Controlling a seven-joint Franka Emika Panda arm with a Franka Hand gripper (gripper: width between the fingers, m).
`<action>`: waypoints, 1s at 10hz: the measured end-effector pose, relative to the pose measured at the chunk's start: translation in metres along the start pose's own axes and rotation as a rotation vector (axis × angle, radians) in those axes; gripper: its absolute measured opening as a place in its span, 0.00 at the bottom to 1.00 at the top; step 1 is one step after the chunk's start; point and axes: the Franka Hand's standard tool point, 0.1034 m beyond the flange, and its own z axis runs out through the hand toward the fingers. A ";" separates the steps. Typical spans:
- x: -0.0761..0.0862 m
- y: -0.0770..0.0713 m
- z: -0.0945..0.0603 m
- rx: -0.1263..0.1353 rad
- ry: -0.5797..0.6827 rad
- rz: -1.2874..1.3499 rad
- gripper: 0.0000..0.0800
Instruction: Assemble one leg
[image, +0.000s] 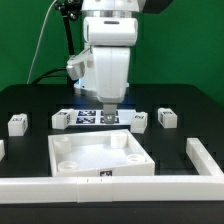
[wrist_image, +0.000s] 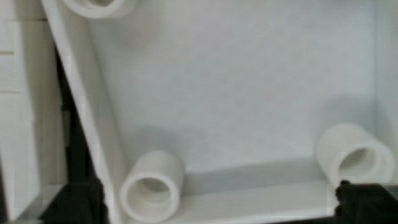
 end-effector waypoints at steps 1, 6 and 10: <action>0.001 -0.004 0.003 0.008 -0.007 -0.015 0.81; -0.004 -0.011 0.006 0.041 -0.007 -0.018 0.81; -0.015 -0.059 0.040 0.070 0.013 -0.065 0.81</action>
Offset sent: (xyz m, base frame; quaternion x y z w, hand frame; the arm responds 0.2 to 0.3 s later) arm 0.0000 0.0000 0.0000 0.0000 0.0000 0.0000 1.0000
